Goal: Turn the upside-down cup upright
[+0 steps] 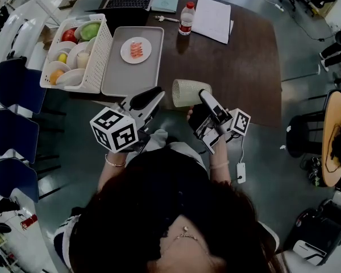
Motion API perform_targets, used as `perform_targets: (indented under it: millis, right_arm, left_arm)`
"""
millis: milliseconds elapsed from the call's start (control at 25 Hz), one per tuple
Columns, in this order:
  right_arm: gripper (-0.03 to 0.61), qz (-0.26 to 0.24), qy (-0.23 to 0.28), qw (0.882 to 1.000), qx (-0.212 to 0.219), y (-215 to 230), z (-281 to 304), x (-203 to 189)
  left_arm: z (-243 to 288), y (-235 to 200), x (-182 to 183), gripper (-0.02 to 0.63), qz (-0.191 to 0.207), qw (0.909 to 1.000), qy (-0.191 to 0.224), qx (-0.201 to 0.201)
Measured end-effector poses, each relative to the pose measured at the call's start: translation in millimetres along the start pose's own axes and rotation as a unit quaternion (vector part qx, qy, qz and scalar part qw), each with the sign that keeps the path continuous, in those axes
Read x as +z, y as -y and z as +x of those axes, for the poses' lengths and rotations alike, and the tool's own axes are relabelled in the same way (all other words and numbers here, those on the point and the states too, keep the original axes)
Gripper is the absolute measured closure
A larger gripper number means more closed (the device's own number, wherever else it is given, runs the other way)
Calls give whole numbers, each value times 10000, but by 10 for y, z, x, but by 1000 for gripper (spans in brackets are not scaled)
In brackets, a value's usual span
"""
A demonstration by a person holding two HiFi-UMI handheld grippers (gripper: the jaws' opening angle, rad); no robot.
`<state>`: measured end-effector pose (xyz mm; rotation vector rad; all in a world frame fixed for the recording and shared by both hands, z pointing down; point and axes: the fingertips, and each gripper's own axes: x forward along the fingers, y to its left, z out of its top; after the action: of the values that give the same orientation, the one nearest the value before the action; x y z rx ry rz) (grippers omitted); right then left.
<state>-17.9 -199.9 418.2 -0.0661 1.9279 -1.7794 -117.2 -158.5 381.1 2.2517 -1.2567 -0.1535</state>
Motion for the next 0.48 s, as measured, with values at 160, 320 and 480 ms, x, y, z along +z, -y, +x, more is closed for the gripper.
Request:
perform_targets:
  millis: [160,320,480]
  right_arm:
    - [278,73,-29,9999,105,-14,15,2]
    - [278,112,-62,9997,195,-43,31,-5]
    - [277,132,-84,9995,270,-64,30,-12]
  left_arm:
    - [30,80,-39,525,103,9992,-178,-343]
    - [64,172,-91,463,186,9967,-403,-678]
    - [107,269,-156,327,179,9931,-603,-986]
